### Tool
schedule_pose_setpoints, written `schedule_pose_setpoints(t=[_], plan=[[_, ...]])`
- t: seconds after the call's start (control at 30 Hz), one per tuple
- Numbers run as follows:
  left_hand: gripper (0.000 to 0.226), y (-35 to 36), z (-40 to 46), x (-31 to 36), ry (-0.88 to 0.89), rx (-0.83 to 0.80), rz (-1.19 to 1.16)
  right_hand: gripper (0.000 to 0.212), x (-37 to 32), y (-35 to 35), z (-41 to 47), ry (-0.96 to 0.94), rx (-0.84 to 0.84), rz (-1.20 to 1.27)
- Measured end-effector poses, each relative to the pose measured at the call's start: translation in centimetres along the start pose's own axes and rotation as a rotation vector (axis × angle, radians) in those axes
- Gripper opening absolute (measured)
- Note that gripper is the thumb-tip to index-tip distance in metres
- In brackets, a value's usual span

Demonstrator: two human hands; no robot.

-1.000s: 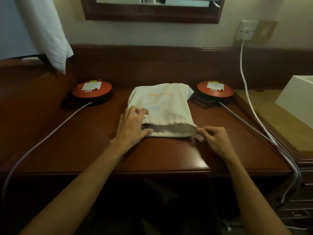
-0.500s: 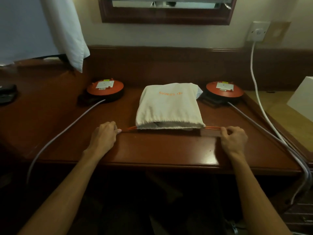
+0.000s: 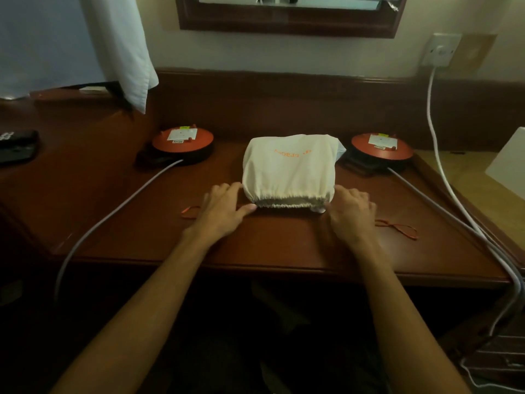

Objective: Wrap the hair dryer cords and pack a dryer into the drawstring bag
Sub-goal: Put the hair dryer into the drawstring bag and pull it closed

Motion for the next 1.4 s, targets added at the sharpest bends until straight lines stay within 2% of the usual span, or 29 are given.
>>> schedule_pose_setpoints(t=[0.03, 0.1, 0.13, 0.2, 0.33, 0.5, 0.6, 0.7, 0.8, 0.87, 0.93, 0.97, 1.0, 1.03, 1.07, 1.1, 1.2, 1.3, 1.4], plan=[[0.042, 0.9, 0.2, 0.5, -0.013, 0.001, -0.052, 0.037, -0.5, 0.8, 0.1, 0.003, -0.070, 0.077], [0.018, 1.8, 0.4, 0.3, -0.077, 0.079, -0.226, 0.025, -0.1, 1.4, 0.0, 0.049, -0.060, 0.259], [0.015, 2.0, 0.5, -0.1, -0.100, 0.134, -0.288, 0.019, 0.5, 1.3, -0.2, 0.082, -0.026, 0.345], [0.022, 1.9, 0.4, -1.0, -0.119, 0.206, -0.315, 0.014, 1.4, 1.0, -0.5, 0.121, -0.009, 0.416], [0.023, 1.4, -0.2, -2.2, -0.125, 0.258, -0.340, 0.021, 1.5, 1.5, -0.6, 0.197, -0.021, 0.350], [0.023, 0.6, -1.1, -3.5, -0.145, 0.375, -0.292, 0.032, 3.2, 0.9, -1.1, 0.400, 0.182, 0.347], [0.020, 0.1, -1.7, -4.0, -0.266, 0.467, -0.303, 0.034, 3.2, 0.4, -1.2, 0.466, 0.222, 0.338], [0.019, -0.7, -2.3, -4.4, -0.429, 0.545, -0.379, 0.031, 2.8, 0.3, -1.2, 0.424, 0.238, 0.281], [0.021, -1.1, -2.7, -4.5, -0.511, 0.584, -0.453, 0.029, 2.6, 0.1, -1.3, 0.389, 0.263, 0.248], [0.019, -1.1, -2.7, -4.5, -0.511, 0.543, -0.461, 0.027, 2.5, 0.2, -1.3, 0.362, 0.245, 0.229], [0.006, -0.8, -2.2, -5.0, -0.495, 0.391, -0.483, 0.018, 1.9, 0.1, -1.3, 0.286, 0.218, 0.153], [0.024, -0.6, -2.0, -5.2, -0.471, 0.275, -0.482, 0.007, 1.7, 0.1, -1.3, 0.236, 0.214, 0.099], [0.047, -0.5, -1.8, -5.2, -0.433, 0.164, -0.483, 0.010, 1.4, 0.1, -1.4, 0.195, 0.214, 0.051], [0.065, -0.5, -1.7, -4.9, -0.397, 0.099, -0.472, 0.024, 1.0, 0.2, -1.5, 0.157, 0.213, 0.037], [0.074, -0.7, -1.6, -4.0, -0.340, 0.068, -0.441, 0.031, 0.2, 0.2, -1.6, 0.116, 0.213, 0.061], [0.072, -0.6, -1.4, -2.8, -0.258, 0.056, -0.405, 0.030, -0.7, 0.4, -1.6, 0.068, 0.211, 0.094], [0.041, 0.8, -0.9, 0.9, -0.065, 0.016, -0.317, 0.018, -3.9, 1.8, -1.1, -0.078, 0.087, 0.210], [0.018, 2.0, -0.2, 1.9, -0.094, 0.085, -0.353, 0.025, -4.8, 3.3, -0.4, -0.055, -0.068, 0.318], [0.020, 2.7, -0.1, 1.6, -0.051, 0.110, -0.396, 0.031, -3.7, 4.0, -0.4, 0.036, -0.102, 0.512]])
Point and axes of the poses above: each hand's wrist, its own z-axis towards the middle knuckle, its own y-axis out of the palm, x = y × z, the point moved 4 cm from there along z, towards the middle knuckle, and after that the axes turned 9 degrees about x, right-handed, at the moved point
